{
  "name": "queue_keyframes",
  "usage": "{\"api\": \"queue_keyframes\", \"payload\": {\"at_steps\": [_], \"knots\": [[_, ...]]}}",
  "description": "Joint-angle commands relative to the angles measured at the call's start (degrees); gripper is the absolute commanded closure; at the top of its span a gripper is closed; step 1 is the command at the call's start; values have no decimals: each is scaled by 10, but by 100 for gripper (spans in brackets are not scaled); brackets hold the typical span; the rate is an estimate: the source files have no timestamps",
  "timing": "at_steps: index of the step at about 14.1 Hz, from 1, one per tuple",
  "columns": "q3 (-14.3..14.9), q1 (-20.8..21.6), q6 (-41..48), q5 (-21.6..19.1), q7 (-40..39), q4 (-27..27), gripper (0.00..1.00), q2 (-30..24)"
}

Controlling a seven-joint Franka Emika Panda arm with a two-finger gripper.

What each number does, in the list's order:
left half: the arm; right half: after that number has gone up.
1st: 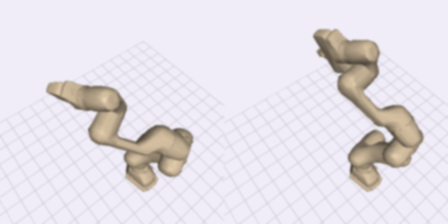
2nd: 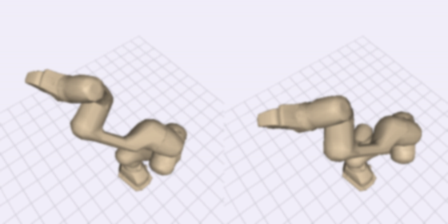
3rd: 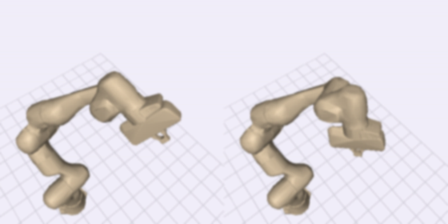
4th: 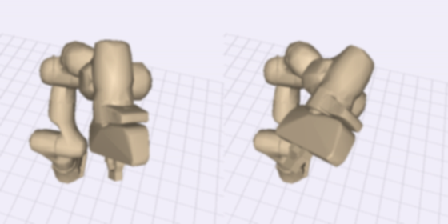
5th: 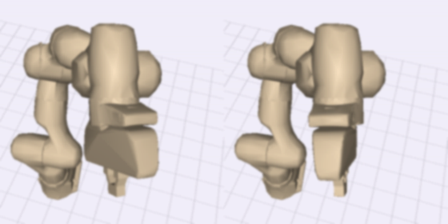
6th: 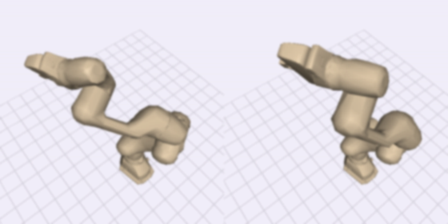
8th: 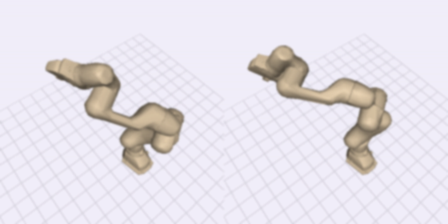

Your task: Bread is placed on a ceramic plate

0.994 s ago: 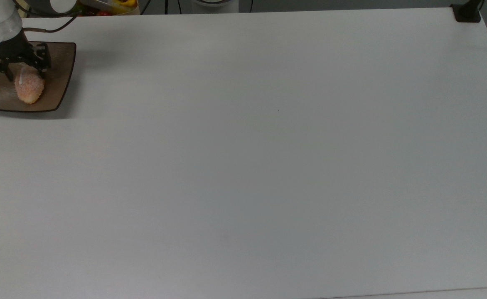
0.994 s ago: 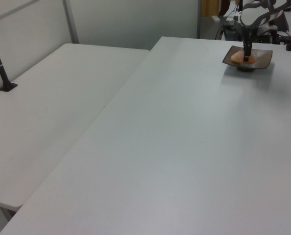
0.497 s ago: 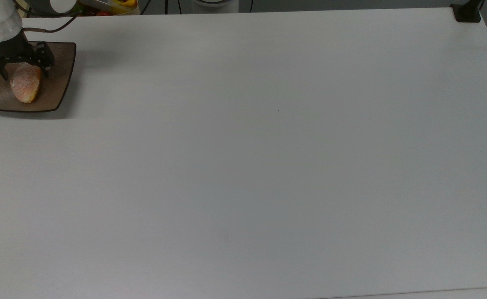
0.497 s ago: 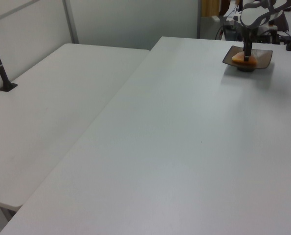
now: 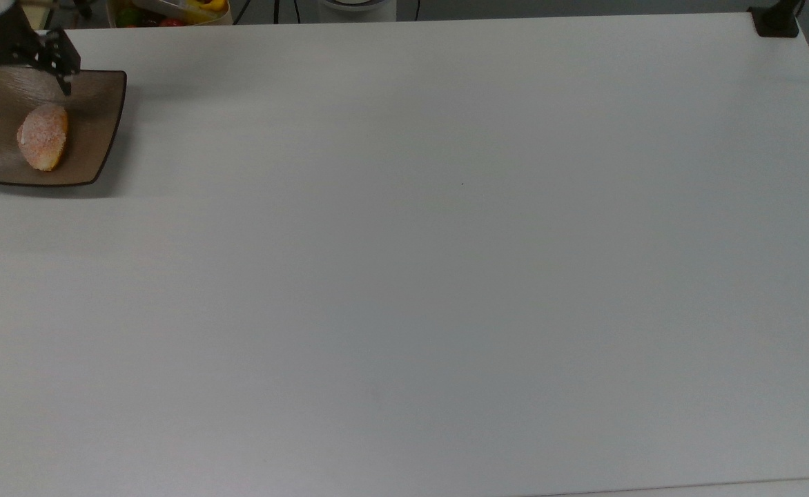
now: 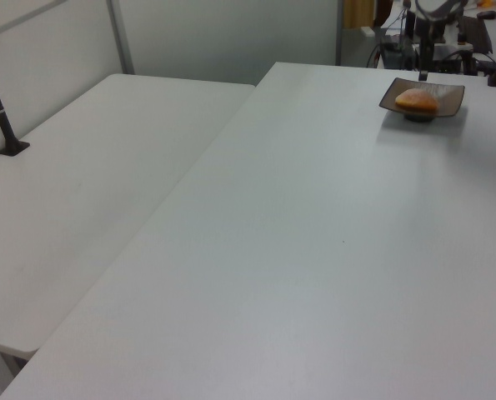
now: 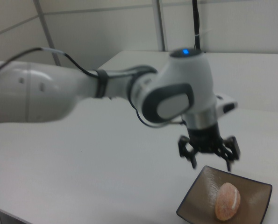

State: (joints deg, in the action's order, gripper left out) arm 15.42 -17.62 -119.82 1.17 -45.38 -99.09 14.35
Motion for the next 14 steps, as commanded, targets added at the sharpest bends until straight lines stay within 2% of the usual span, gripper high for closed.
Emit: {"api": "queue_keyframes", "payload": {"at_steps": [1,4,7,10,12,14], "knots": [[3,45,123,-6,85,19,0,-90],[-2,97,234,-17,201,66,0,-136],[-10,148,294,-36,256,74,0,-178],[-44,186,350,-36,281,73,0,-208],[-69,212,353,-36,309,72,0,-208],[-106,222,348,-36,335,68,0,-202]]}}
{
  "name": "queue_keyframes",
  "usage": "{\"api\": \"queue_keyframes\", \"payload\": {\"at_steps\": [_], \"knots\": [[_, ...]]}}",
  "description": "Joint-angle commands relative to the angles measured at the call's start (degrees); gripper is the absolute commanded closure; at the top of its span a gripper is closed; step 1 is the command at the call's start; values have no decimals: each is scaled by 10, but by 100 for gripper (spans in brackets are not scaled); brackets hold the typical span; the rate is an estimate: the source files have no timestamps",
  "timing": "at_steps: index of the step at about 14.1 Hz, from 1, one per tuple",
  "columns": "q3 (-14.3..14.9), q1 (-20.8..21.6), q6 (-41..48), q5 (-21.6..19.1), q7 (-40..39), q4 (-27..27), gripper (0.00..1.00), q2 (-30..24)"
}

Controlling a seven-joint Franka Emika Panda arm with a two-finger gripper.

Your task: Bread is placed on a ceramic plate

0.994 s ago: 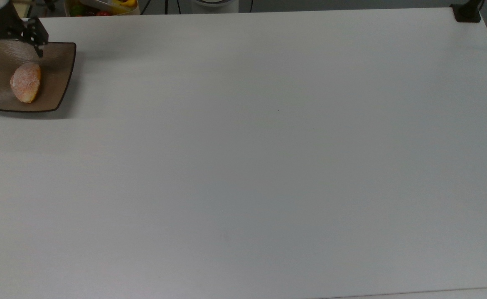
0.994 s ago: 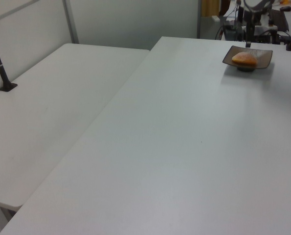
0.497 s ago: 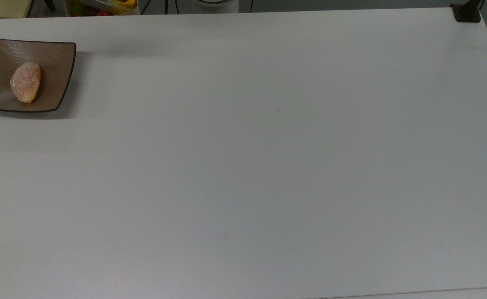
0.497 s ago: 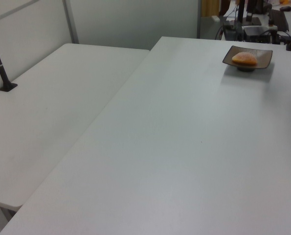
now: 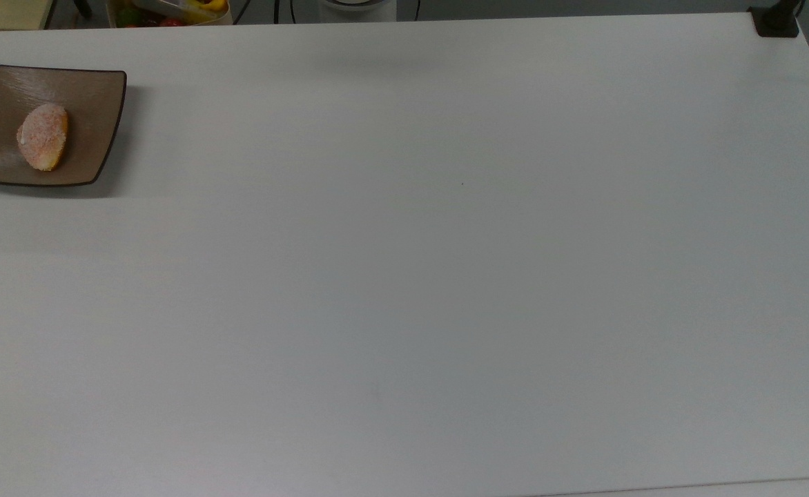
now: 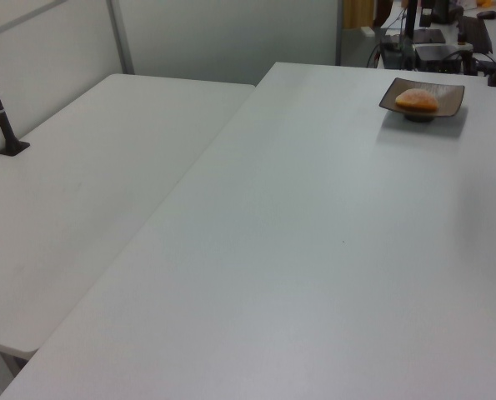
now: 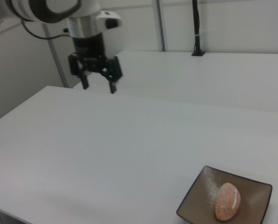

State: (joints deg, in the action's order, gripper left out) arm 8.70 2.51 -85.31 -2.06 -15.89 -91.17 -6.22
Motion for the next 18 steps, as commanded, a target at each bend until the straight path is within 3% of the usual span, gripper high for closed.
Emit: {"api": "queue_keyframes", "payload": {"at_steps": [1,4,10,18], "knots": [[-53,32,1,-4,58,-14,0,9],[-53,64,-19,-8,60,-20,0,29],[-47,59,-158,-8,60,-38,0,43],[-47,55,-160,-8,72,-38,0,45]]}}
